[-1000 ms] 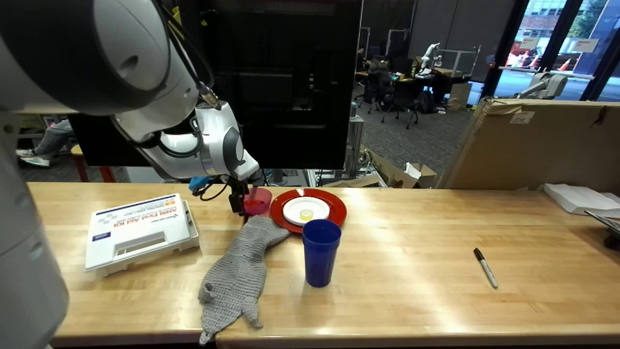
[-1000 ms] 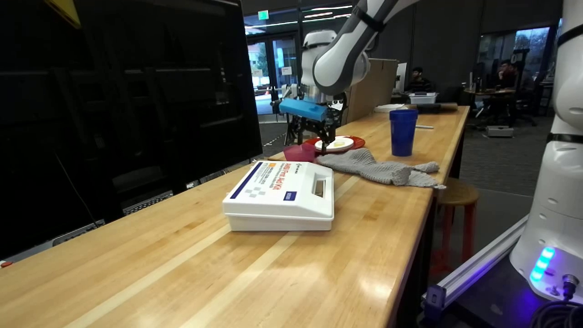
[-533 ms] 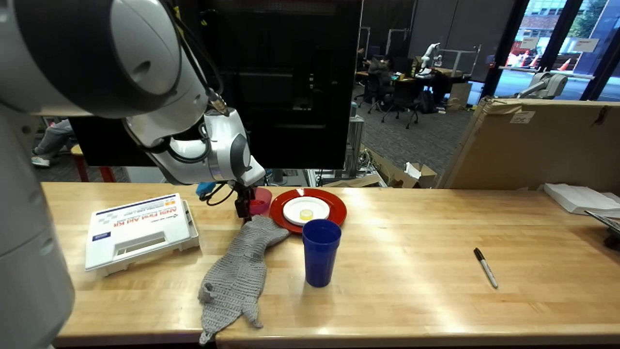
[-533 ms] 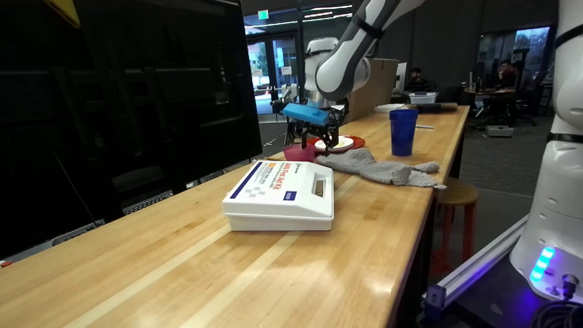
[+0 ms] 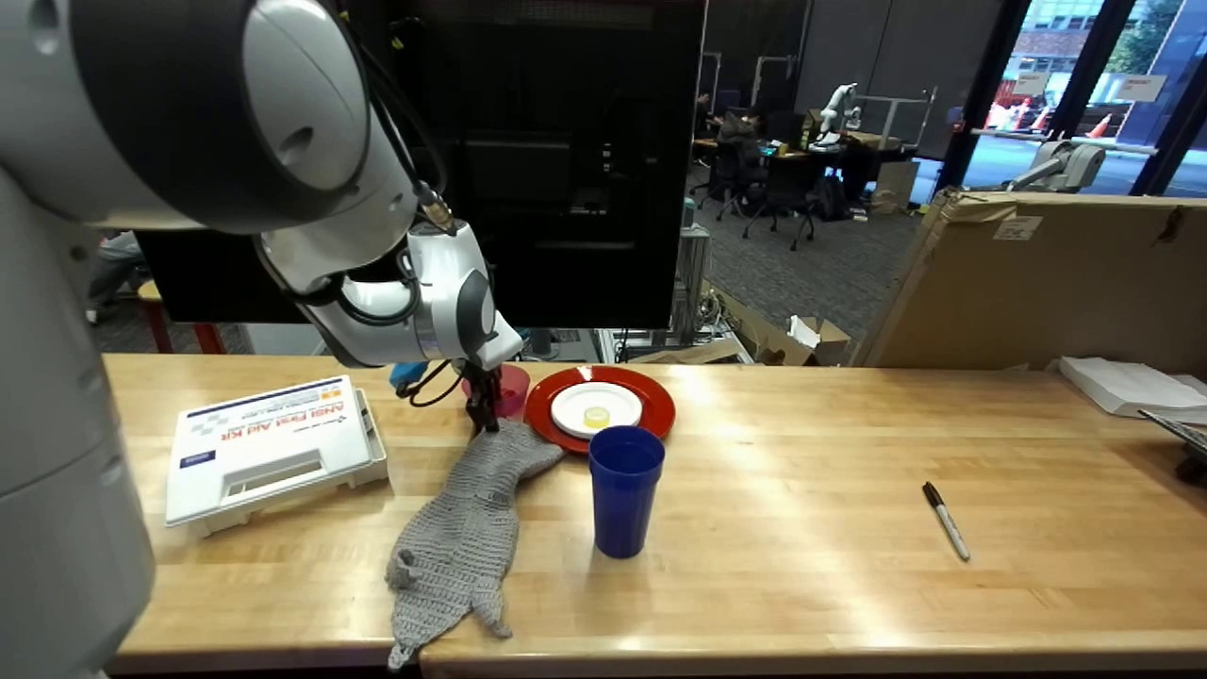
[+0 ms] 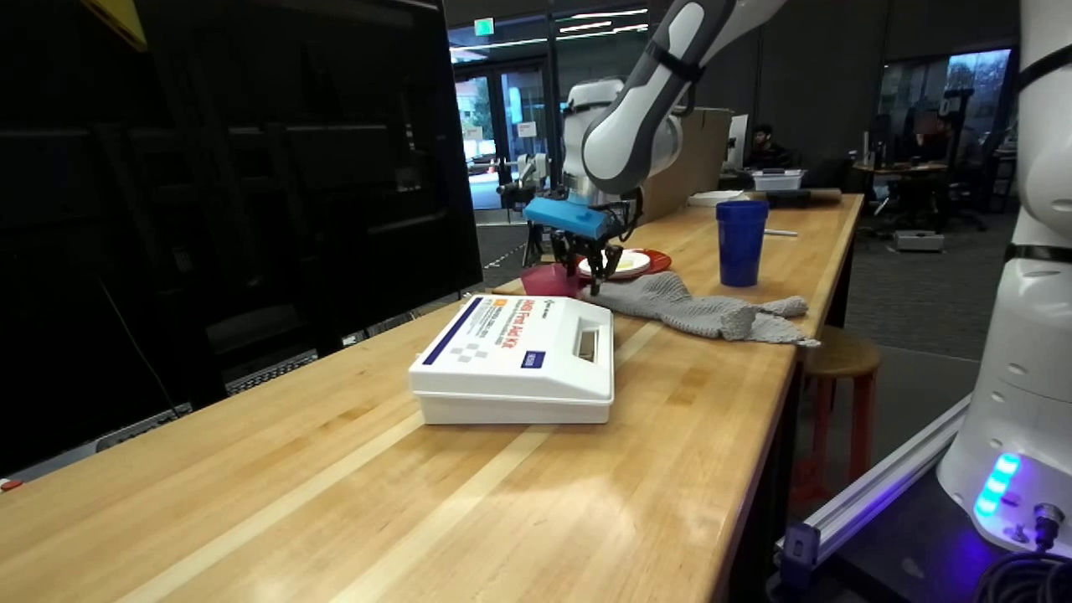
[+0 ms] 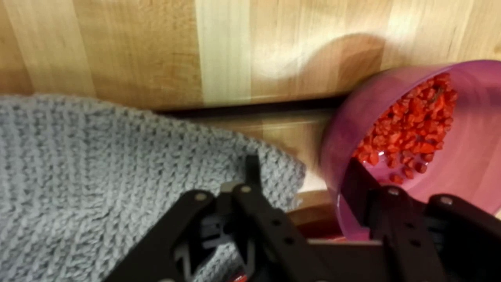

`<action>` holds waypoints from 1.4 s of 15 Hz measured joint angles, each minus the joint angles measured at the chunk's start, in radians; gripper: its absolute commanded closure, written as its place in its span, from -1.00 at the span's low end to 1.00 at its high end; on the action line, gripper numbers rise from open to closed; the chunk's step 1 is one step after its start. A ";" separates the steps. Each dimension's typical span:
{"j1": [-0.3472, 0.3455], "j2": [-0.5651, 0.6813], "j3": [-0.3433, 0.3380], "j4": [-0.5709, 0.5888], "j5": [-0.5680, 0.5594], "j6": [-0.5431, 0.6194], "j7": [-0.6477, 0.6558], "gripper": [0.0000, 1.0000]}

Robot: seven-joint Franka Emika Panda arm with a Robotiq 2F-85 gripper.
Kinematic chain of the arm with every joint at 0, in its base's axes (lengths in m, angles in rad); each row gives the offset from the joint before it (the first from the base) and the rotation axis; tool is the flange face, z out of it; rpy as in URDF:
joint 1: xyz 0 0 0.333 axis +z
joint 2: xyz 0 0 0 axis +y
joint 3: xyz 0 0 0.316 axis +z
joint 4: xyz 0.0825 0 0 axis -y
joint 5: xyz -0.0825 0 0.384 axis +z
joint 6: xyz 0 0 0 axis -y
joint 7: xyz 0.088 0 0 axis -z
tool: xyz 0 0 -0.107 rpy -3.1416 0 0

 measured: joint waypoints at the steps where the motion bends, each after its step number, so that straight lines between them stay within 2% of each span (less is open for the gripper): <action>1: 0.003 0.002 -0.002 0.000 0.000 0.000 0.000 0.68; 3: 0.011 0.004 -0.004 0.001 0.000 0.000 0.000 0.97; 4: 0.014 0.004 -0.004 0.002 0.000 -0.001 0.000 1.00; 13: 0.031 0.009 -0.008 0.014 0.003 -0.010 -0.019 0.98; 21: 0.031 -0.007 0.023 0.031 0.180 -0.064 -0.212 0.98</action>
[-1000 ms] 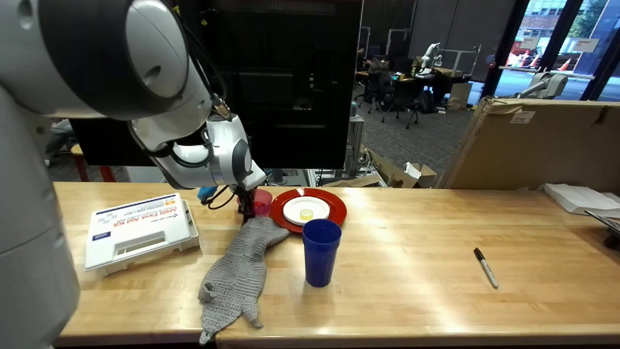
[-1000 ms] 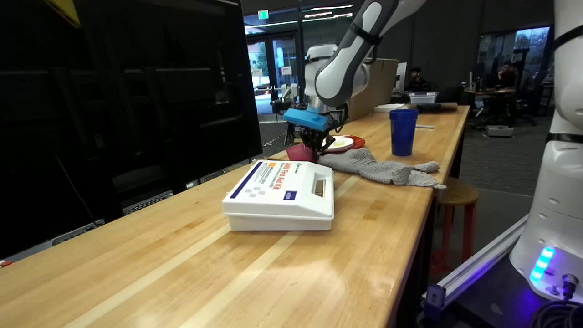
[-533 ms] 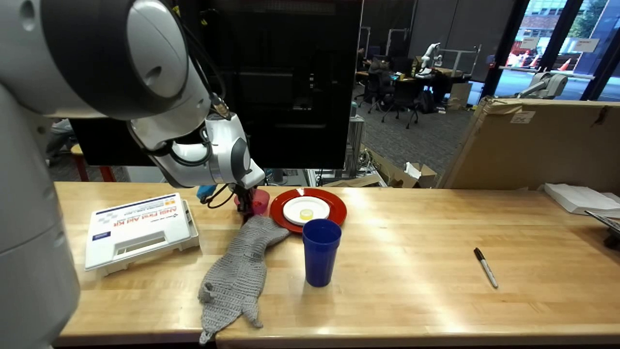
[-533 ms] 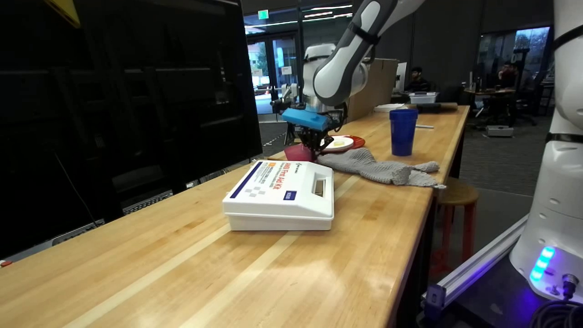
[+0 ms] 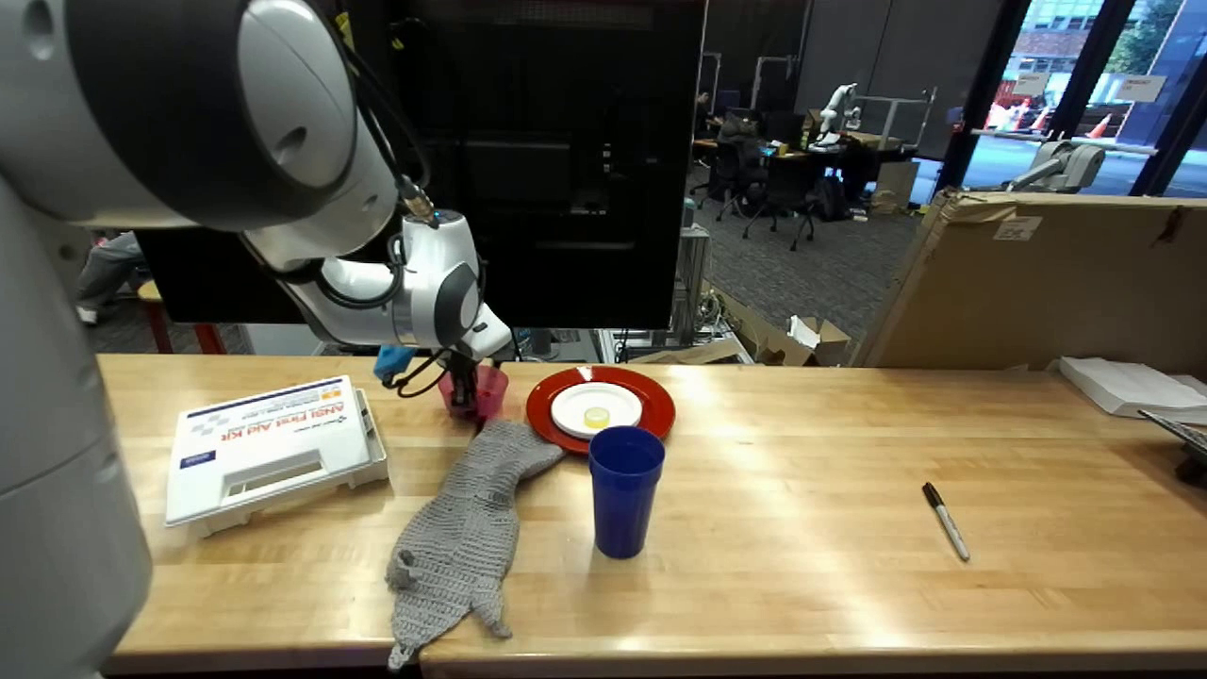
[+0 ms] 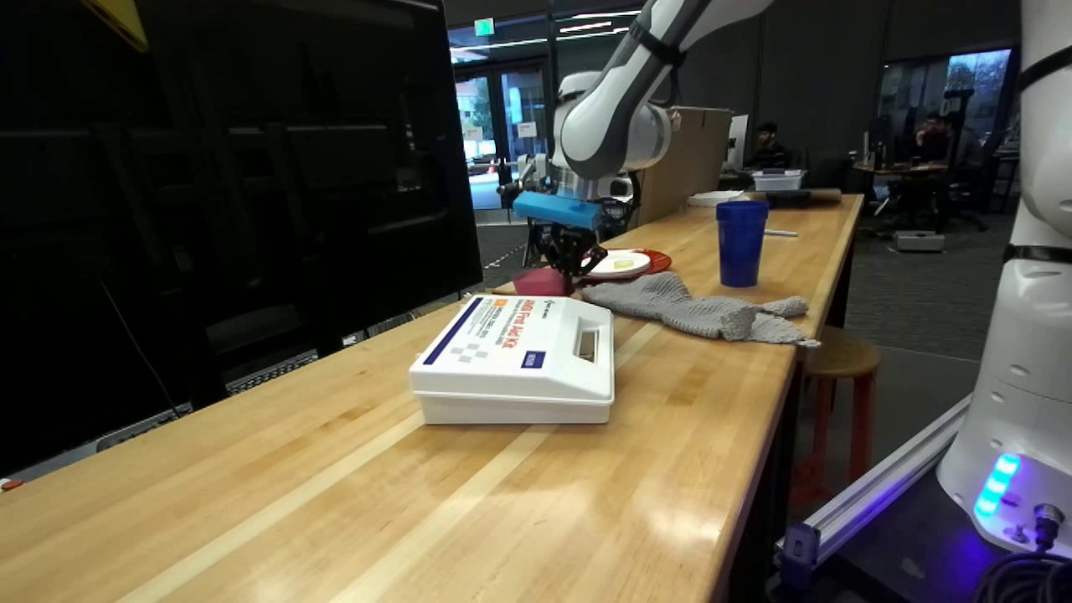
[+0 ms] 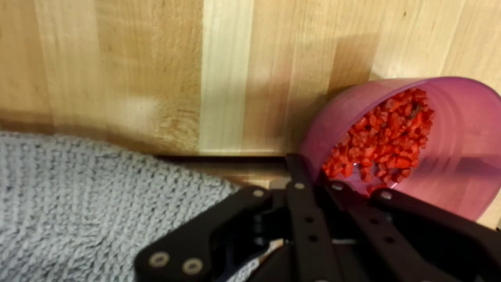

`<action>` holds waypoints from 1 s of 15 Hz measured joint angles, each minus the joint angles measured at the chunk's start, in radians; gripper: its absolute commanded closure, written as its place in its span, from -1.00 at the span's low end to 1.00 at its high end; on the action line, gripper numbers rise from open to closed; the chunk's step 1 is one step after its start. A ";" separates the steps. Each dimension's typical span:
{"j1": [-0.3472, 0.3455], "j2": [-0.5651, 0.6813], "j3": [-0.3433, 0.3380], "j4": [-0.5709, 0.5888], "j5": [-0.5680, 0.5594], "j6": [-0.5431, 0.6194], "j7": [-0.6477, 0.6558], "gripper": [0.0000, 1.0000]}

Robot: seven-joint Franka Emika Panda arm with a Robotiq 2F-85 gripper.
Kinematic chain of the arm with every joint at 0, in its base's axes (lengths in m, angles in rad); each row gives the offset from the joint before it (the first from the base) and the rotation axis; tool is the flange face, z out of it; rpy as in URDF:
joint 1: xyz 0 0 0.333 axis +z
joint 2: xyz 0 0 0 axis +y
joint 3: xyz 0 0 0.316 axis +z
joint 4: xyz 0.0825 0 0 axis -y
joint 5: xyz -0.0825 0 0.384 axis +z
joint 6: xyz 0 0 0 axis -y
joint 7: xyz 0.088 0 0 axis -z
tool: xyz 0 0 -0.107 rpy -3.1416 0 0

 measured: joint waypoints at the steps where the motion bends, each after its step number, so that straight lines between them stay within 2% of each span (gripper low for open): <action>1: 0.001 -0.005 0.003 0.015 0.001 -0.025 -0.006 0.98; 4: 0.009 -0.017 0.012 0.096 -0.003 -0.134 -0.014 0.98; 9: 0.065 -0.019 0.062 0.316 -0.001 -0.338 0.045 0.98; 12: 0.102 -0.003 0.088 0.415 0.003 -0.369 0.143 0.98; 15: 0.119 0.004 0.090 0.466 -0.002 -0.371 0.247 0.98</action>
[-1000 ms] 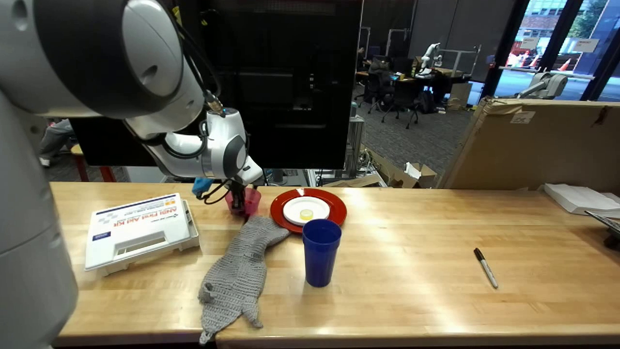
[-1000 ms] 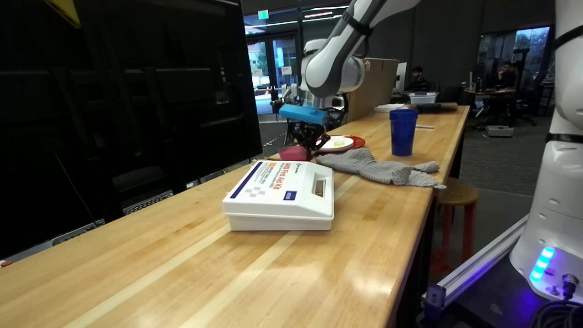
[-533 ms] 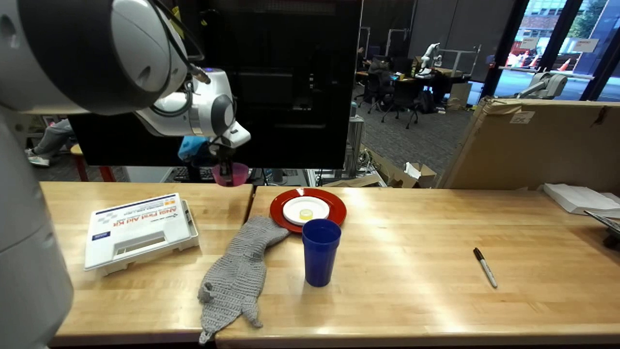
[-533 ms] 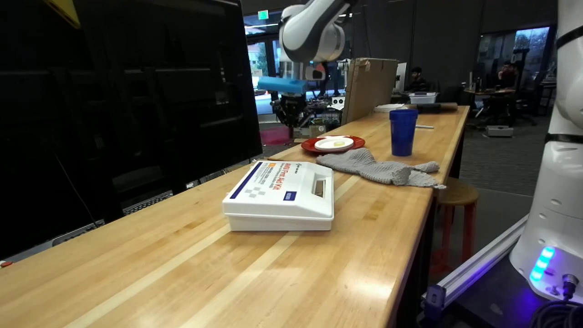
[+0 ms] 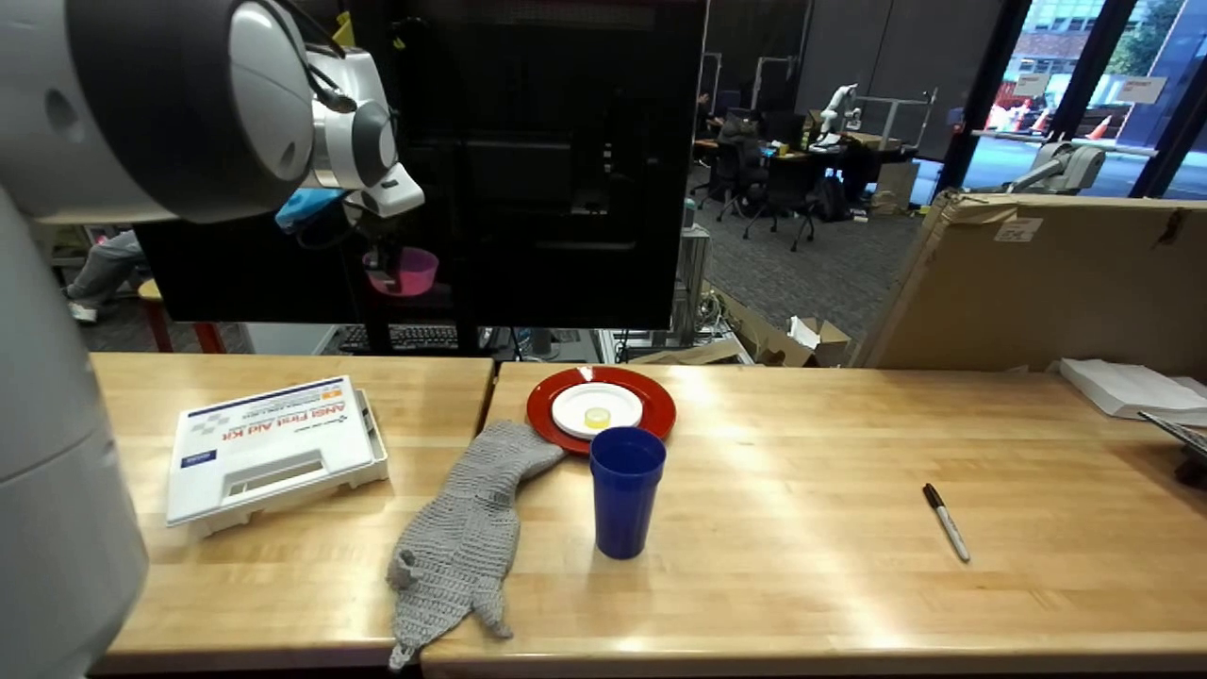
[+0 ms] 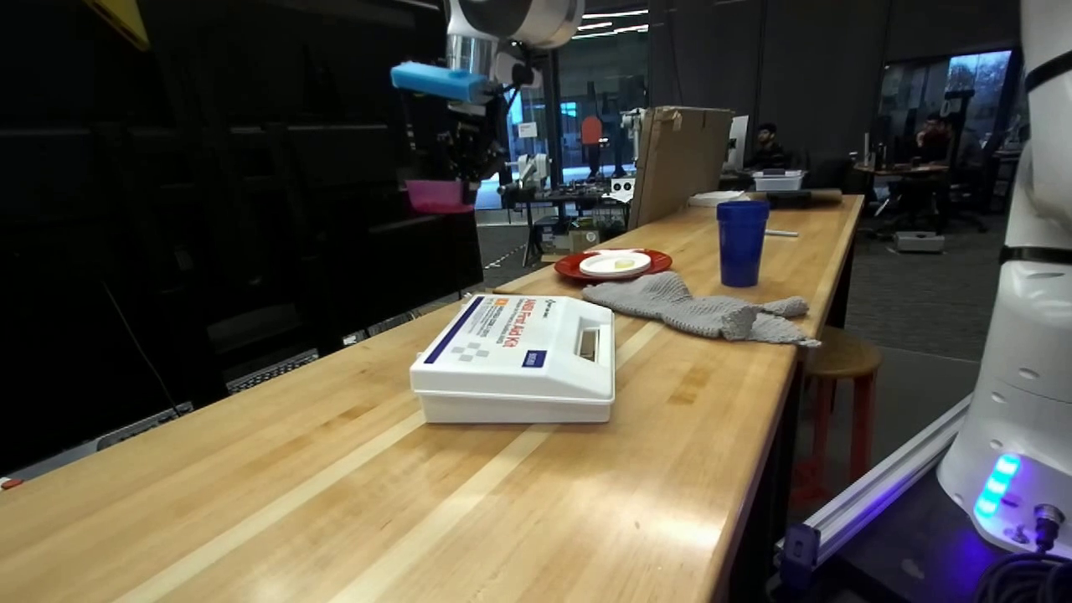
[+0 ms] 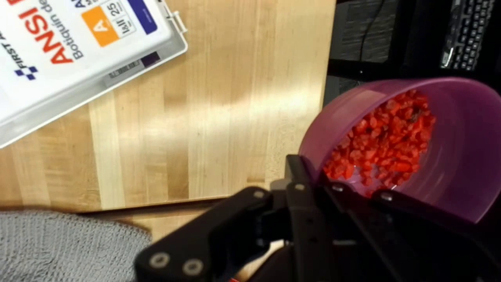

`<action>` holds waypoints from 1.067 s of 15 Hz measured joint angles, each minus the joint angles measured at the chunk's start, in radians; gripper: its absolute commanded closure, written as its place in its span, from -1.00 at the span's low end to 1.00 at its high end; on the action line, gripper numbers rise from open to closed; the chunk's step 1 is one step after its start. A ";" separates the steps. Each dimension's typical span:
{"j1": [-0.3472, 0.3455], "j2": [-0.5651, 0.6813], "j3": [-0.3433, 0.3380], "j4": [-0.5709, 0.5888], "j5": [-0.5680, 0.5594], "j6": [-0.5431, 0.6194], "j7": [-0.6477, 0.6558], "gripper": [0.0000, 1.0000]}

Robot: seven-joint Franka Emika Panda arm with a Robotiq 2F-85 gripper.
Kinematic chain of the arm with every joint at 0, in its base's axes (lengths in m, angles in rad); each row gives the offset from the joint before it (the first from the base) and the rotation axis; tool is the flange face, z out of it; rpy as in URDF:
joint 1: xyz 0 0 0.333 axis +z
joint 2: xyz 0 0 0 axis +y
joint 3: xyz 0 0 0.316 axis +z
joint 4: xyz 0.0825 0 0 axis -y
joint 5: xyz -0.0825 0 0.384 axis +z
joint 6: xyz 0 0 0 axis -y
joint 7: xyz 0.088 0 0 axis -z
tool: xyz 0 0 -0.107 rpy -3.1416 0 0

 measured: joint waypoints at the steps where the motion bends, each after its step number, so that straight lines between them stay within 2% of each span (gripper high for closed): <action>1: 0.000 -0.001 -0.002 0.013 -0.005 -0.003 0.032 0.98; 4: -0.001 -0.023 -0.014 0.041 -0.036 -0.040 0.123 0.98; 10: -0.001 -0.117 -0.014 0.047 -0.126 -0.189 0.330 0.98; 16: -0.014 -0.211 -0.001 -0.044 -0.134 -0.242 0.501 0.98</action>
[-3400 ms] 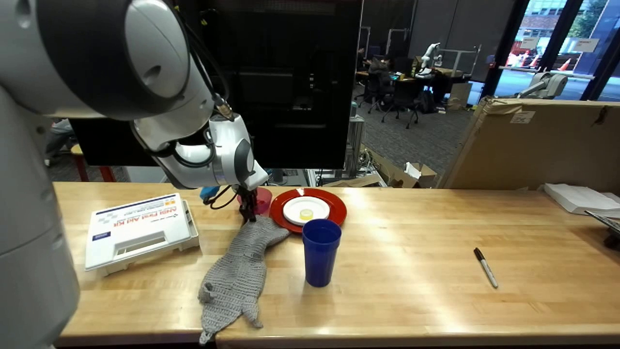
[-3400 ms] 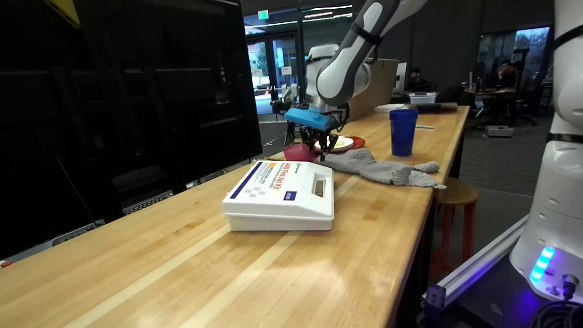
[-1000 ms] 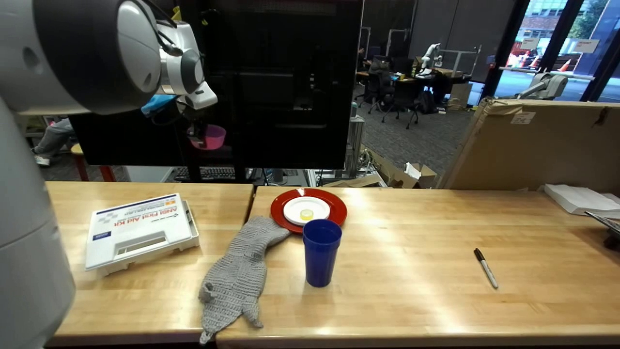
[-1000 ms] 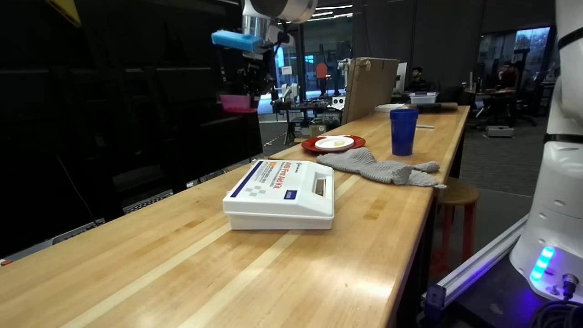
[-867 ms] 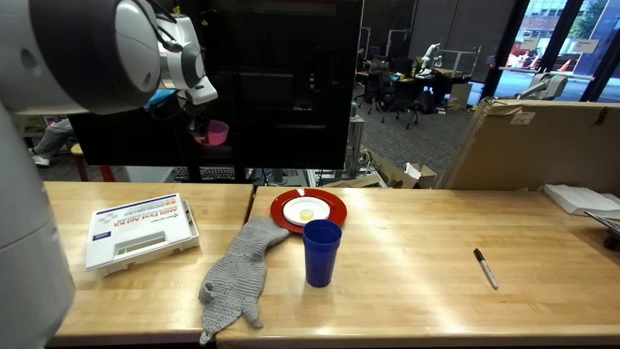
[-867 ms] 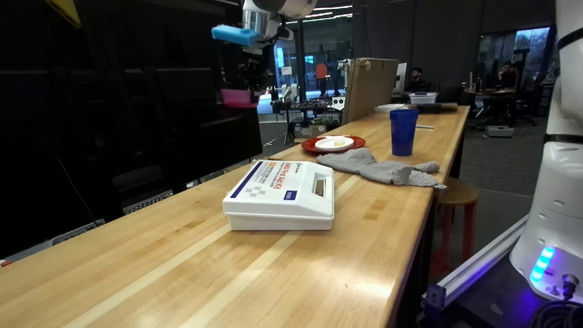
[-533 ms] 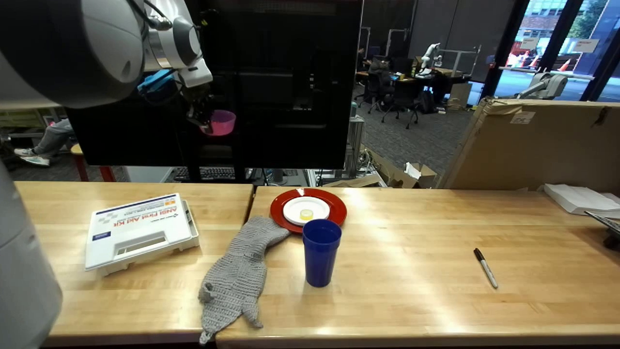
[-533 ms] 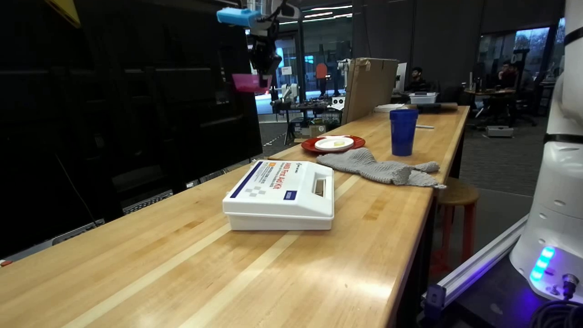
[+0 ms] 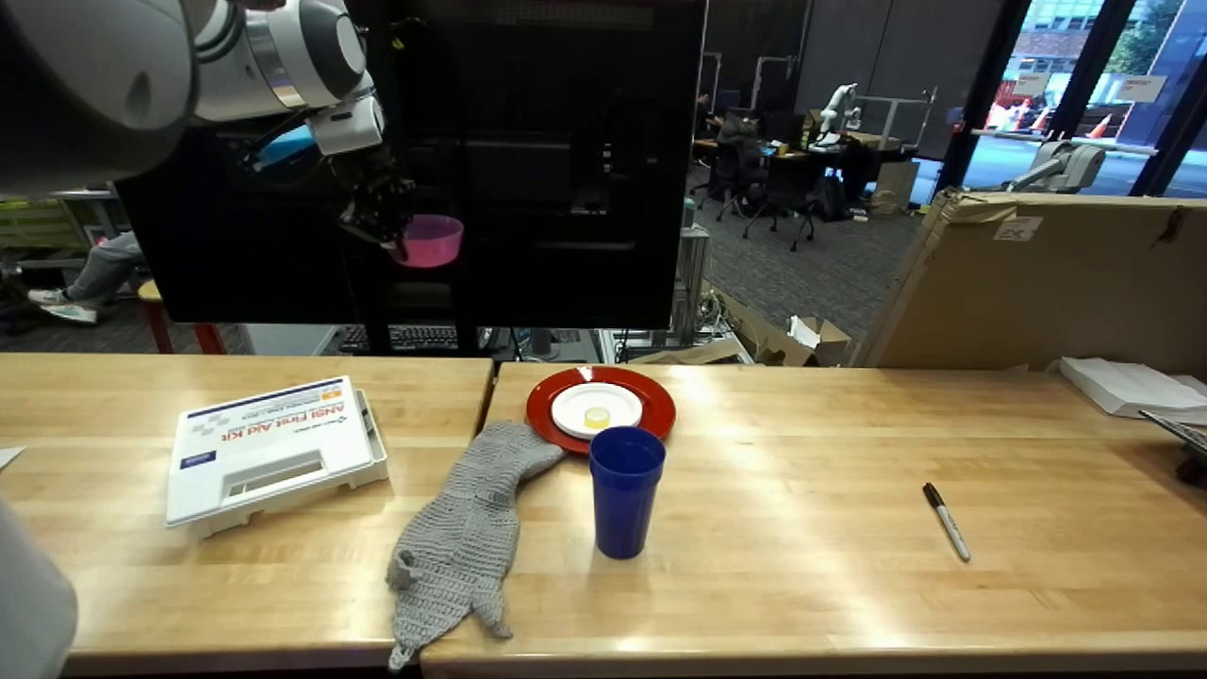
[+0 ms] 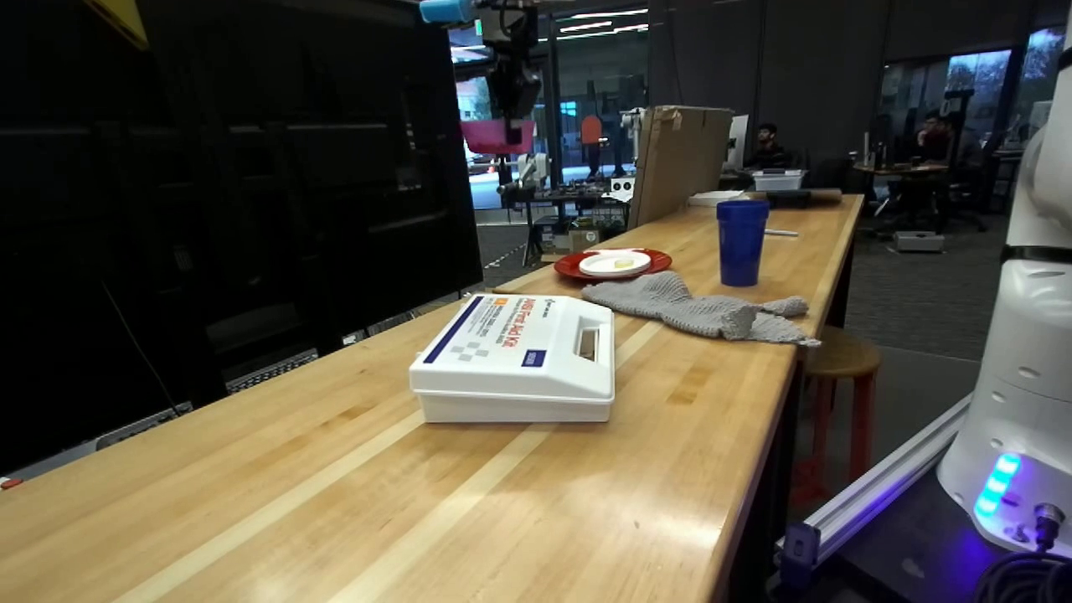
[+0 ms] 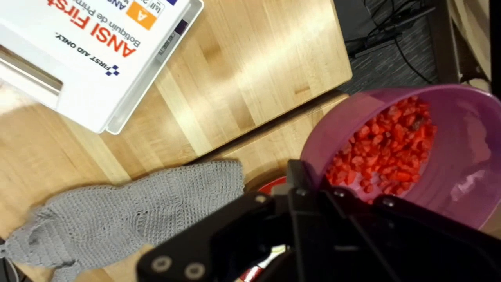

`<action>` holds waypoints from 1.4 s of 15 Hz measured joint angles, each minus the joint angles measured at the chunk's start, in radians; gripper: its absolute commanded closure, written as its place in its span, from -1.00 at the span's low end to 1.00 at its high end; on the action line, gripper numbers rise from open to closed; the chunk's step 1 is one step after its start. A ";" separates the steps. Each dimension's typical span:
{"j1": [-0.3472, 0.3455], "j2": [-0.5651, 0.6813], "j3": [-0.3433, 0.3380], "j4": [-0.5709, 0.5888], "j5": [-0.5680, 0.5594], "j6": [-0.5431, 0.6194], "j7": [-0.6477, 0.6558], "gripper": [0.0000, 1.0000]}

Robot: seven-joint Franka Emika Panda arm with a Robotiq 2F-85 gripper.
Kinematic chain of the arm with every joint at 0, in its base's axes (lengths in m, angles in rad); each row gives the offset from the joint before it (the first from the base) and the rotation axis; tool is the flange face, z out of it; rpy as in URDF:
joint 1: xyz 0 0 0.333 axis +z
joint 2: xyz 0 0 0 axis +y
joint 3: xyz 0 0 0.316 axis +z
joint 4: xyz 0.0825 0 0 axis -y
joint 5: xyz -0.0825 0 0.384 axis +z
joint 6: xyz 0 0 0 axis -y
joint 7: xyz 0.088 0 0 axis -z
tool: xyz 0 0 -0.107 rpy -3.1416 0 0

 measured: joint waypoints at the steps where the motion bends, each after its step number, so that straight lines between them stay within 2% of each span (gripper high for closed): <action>1: -0.006 -0.018 0.002 -0.028 0.001 0.000 0.022 0.98; 7: -0.056 -0.132 0.020 -0.204 0.022 0.002 0.133 0.98; 16: -0.125 -0.317 0.049 -0.454 0.124 0.023 0.224 0.98; 17: -0.133 -0.337 0.051 -0.482 0.131 0.023 0.234 0.93; 21: -0.152 -0.391 0.060 -0.544 0.135 0.023 0.275 0.93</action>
